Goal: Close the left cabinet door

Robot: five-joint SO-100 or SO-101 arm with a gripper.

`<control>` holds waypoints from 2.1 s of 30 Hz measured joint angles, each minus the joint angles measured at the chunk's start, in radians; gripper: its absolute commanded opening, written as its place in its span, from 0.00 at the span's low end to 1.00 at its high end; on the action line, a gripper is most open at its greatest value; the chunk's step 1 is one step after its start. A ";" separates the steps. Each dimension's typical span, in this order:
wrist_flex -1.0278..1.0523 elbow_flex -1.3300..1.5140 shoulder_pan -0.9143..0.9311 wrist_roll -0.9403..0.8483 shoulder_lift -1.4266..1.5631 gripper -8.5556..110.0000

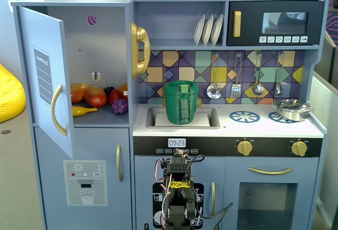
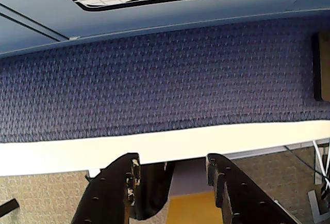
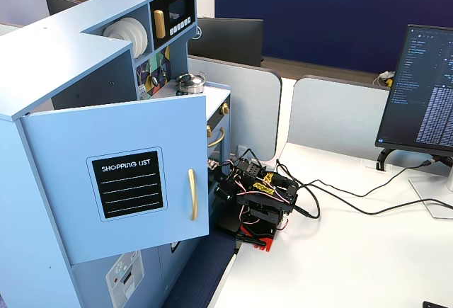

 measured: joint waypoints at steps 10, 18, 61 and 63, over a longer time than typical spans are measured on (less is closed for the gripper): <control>0.000 0.000 0.000 0.000 0.000 0.07; 0.000 0.000 -0.043 -0.006 0.000 0.07; -1.536 -0.477 -1.749 -0.376 -0.795 0.07; -1.536 -0.549 -1.753 -0.382 -0.868 0.07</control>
